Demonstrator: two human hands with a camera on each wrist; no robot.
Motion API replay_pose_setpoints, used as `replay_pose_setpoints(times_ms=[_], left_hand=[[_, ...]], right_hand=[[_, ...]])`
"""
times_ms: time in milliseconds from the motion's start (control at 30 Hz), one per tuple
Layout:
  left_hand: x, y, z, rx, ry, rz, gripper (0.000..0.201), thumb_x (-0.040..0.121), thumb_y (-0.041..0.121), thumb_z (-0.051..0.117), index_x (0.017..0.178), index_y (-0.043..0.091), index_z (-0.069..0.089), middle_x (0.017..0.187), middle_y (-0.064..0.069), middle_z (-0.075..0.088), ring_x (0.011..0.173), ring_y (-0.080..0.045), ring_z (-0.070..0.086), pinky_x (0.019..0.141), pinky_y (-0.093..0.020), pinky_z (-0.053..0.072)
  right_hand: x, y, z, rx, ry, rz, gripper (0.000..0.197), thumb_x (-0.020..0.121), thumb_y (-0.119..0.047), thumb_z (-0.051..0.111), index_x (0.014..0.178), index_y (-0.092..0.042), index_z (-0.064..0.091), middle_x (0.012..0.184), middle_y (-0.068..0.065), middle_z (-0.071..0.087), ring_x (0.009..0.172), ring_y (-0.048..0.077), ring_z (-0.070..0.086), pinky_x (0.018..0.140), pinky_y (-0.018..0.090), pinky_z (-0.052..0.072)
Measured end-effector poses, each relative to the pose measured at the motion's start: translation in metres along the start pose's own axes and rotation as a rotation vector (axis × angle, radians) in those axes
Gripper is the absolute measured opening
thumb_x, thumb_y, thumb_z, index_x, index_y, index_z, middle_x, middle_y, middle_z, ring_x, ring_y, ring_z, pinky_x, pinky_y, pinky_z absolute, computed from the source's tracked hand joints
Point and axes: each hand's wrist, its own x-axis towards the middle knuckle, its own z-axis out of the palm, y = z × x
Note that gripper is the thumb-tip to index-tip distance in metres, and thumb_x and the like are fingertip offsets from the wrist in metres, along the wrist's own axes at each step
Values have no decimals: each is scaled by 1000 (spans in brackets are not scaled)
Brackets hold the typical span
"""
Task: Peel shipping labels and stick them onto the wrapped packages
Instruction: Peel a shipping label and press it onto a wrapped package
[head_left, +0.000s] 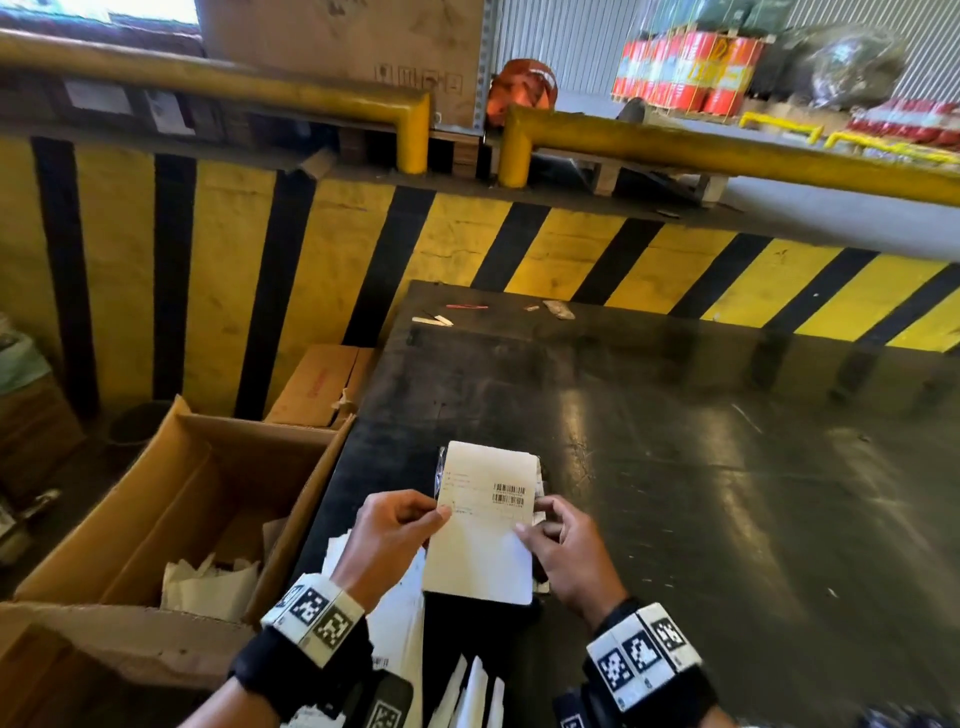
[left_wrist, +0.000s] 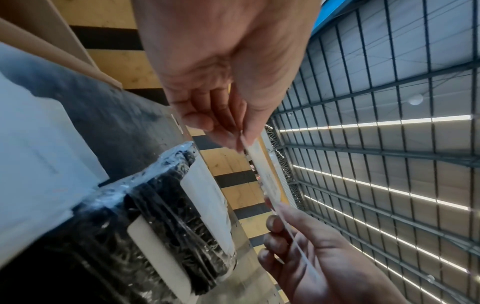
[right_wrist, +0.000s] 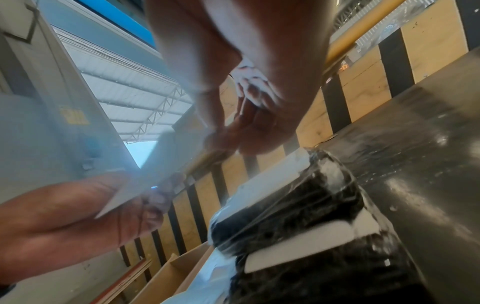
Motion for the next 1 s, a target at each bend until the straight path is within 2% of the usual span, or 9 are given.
replay_pose_setpoints(times_ms=[100, 167, 267, 333, 433, 500, 733, 933, 1000], left_hand=[[27, -2, 10, 17, 23, -71, 14, 87, 15, 65, 90, 2, 69, 88, -8, 73, 68, -12, 71, 54, -15, 51], [43, -7, 15, 54, 38, -93, 14, 86, 18, 66, 87, 4, 69, 89, -8, 74, 75, -17, 72, 62, -26, 58], [61, -14, 21, 112, 70, -115, 14, 84, 19, 69, 79, 6, 71, 79, -10, 74, 72, -26, 72, 66, -40, 61], [68, -17, 24, 161, 88, -120, 14, 83, 19, 71, 75, 7, 71, 75, -9, 73, 68, -27, 71, 63, -39, 60], [75, -18, 27, 240, 106, -105, 15, 83, 18, 72, 70, 11, 70, 72, -8, 72, 60, -20, 68, 54, -29, 57], [78, -18, 28, 275, 100, -109, 15, 83, 18, 71, 70, 12, 70, 72, -8, 71, 56, -17, 67, 50, -24, 54], [82, -20, 31, 319, 118, -122, 15, 83, 19, 70, 70, 13, 69, 71, -6, 71, 57, -18, 67, 52, -25, 56], [83, -18, 32, 340, 116, -144, 15, 84, 19, 70, 71, 11, 70, 69, -6, 71, 54, -16, 67, 48, -22, 53], [83, -18, 32, 343, 121, -146, 17, 83, 18, 70, 69, 9, 71, 64, -6, 70, 50, -14, 66, 47, -21, 53]], right_hand=[[27, 1, -6, -50, 83, -3, 21, 87, -5, 65, 106, -9, 57, 95, 10, 71, 79, 13, 69, 58, 17, 53], [42, 4, -8, -97, 110, -15, 21, 86, -5, 65, 105, -8, 57, 92, 9, 71, 77, 12, 69, 58, 16, 53], [59, 10, -10, -152, 140, -26, 23, 84, -6, 67, 104, -10, 57, 95, 11, 71, 78, 15, 69, 58, 19, 54], [66, 13, -10, -161, 145, -14, 27, 84, -5, 67, 105, -12, 53, 100, 13, 71, 81, 18, 69, 58, 21, 56], [70, 17, -9, -187, 137, -10, 31, 85, -6, 67, 107, -16, 48, 102, 13, 70, 81, 17, 68, 56, 17, 55], [72, 21, -9, -197, 132, 2, 32, 85, -7, 67, 107, -17, 46, 104, 14, 70, 82, 18, 69, 61, 23, 57], [78, 26, -8, -216, 122, 26, 30, 87, -9, 65, 107, -17, 45, 106, 15, 69, 83, 18, 68, 66, 30, 59], [78, 29, -7, -245, 108, 51, 32, 88, -12, 64, 109, -19, 41, 115, 13, 66, 92, 18, 66, 70, 28, 59], [79, 31, -7, -257, 112, 46, 32, 88, -11, 65, 108, -19, 41, 114, 12, 66, 90, 16, 65, 70, 28, 59]])
